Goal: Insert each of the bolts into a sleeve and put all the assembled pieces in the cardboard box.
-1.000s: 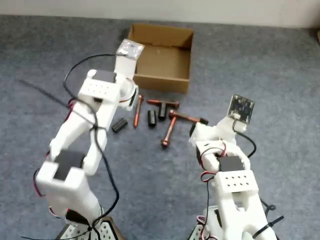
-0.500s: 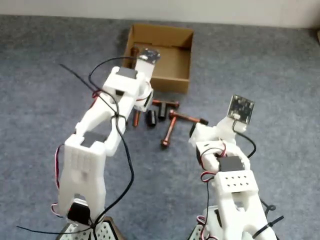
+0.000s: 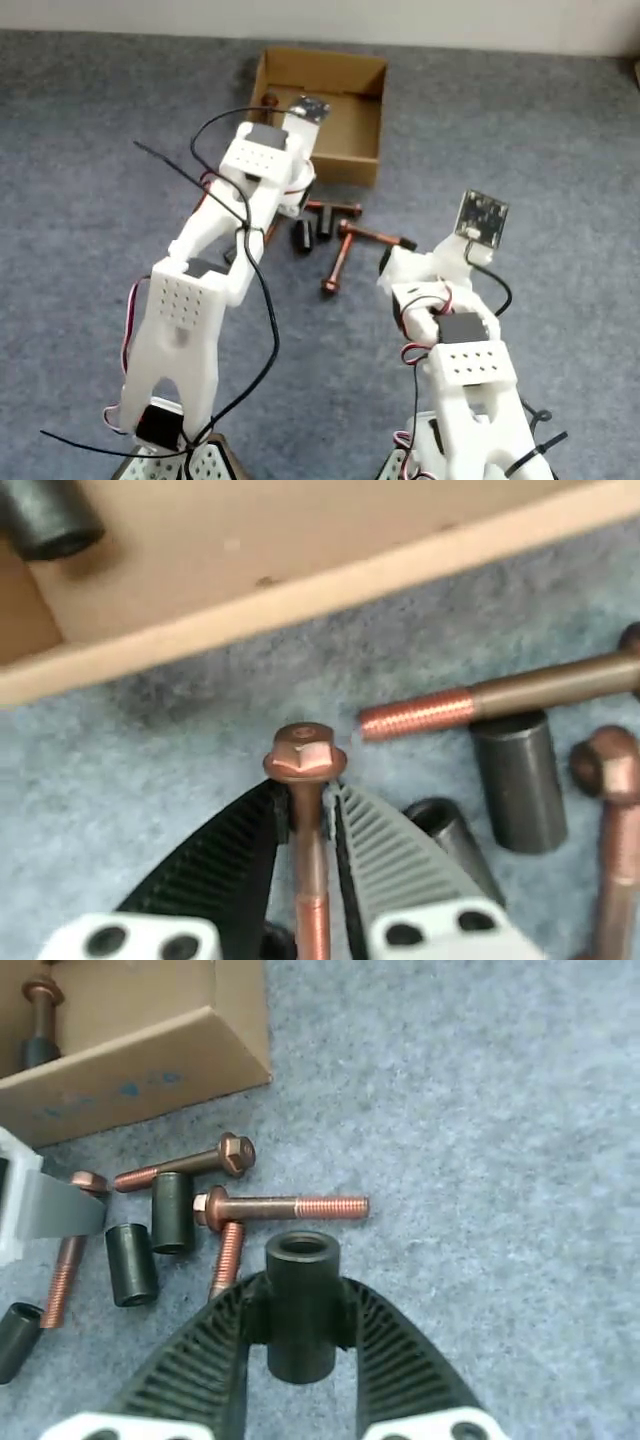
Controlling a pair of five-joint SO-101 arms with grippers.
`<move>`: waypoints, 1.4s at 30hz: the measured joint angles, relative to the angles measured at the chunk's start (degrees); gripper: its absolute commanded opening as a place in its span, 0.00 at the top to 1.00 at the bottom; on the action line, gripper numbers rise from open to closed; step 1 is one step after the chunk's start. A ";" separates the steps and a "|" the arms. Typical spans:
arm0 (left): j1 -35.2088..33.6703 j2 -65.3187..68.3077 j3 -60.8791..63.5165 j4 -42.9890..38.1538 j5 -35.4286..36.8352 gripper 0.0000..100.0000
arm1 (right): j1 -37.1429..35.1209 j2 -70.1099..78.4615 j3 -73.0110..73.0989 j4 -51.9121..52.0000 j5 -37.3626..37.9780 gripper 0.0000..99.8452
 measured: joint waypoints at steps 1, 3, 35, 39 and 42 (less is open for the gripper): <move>0.00 0.09 -1.23 1.32 0.18 0.99 | 0.00 0.00 0.00 0.00 0.00 0.99; -0.18 0.09 -3.69 4.04 0.00 0.99 | 0.00 0.00 0.00 0.00 0.00 0.99; 4.66 -69.10 13.80 20.84 0.00 1.00 | -8.00 0.00 0.18 3.69 1.58 0.99; 4.31 -82.20 24.00 18.37 0.09 1.00 | -9.93 0.00 0.18 5.01 1.58 0.99; 4.40 -91.34 32.44 15.12 0.09 1.00 | -10.11 0.00 0.18 5.01 1.58 0.99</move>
